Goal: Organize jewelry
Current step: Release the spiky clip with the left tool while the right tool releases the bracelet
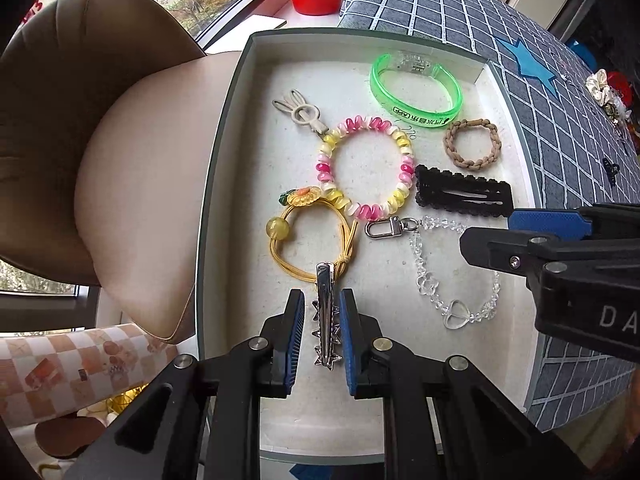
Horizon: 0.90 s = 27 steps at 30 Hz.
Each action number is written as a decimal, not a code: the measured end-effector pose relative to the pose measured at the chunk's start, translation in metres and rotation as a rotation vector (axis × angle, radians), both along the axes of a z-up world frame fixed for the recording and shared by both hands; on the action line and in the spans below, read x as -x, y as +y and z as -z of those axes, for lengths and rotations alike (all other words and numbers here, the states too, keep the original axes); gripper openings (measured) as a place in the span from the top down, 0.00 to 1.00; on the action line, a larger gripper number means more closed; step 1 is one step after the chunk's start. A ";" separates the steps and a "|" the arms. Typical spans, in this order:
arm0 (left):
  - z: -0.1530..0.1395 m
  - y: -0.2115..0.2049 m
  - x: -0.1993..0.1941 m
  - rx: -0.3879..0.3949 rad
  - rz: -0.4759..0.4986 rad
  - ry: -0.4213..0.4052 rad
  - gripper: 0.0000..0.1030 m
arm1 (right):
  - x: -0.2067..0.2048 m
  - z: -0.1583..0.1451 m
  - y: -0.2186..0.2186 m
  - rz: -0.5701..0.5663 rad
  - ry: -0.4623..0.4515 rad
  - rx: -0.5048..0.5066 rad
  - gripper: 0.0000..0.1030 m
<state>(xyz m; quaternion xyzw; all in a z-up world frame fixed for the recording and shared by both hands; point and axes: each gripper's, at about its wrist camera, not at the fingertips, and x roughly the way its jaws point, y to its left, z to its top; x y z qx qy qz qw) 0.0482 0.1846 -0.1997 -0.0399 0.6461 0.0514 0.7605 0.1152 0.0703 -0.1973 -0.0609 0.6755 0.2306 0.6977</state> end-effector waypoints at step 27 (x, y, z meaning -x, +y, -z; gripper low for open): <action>-0.022 -0.017 0.004 -0.032 0.030 -0.003 0.06 | 0.036 -0.035 -0.086 0.114 0.013 0.046 0.30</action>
